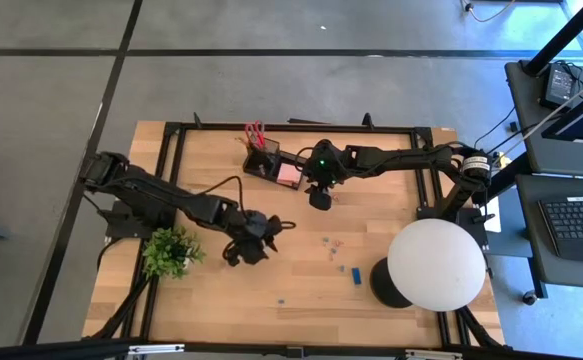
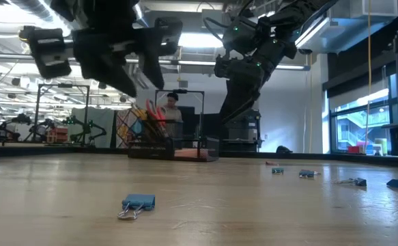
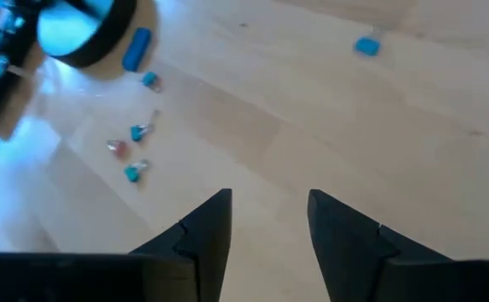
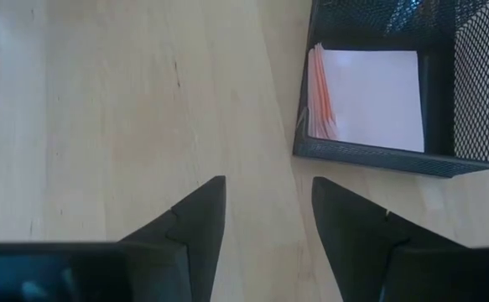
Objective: Pick and place office supplies into organizer
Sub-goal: Put the blue binder clip into the black desk organizer
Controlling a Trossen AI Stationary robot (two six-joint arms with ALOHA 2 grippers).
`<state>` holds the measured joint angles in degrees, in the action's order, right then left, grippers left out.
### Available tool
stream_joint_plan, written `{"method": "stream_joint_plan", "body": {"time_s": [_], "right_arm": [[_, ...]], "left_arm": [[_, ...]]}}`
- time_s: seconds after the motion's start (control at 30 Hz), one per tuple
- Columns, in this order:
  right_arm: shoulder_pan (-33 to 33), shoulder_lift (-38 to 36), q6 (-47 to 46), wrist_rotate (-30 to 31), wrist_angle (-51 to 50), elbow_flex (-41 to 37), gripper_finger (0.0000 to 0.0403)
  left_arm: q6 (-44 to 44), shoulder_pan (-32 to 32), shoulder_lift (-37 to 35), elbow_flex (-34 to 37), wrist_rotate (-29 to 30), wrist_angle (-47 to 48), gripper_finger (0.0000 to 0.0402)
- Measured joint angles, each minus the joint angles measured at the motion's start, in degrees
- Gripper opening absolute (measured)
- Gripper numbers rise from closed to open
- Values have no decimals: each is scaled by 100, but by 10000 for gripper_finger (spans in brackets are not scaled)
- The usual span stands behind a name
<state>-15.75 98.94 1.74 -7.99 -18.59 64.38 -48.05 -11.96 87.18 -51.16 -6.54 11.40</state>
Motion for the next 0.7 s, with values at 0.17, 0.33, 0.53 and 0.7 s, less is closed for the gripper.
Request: {"method": "stream_joint_plan", "body": {"time_s": [0.17, 0.33, 0.53, 0.7], "right_arm": [[0, 0, -20, 0, -15, 0, 181], [24, 0, -285, -4, -44, 0, 181], [33, 0, -305, -3, -46, 0, 181], [33, 0, -407, -2, -48, 0, 181]], "left_arm": [[254, 6, 19, 0, 216, -183, 149], [1151, -1, 19, 0, 557, -748, 143], [1184, -87, -12, -2, 552, -1079, 139], [953, -83, -13, -2, 347, -568, 139]]}}
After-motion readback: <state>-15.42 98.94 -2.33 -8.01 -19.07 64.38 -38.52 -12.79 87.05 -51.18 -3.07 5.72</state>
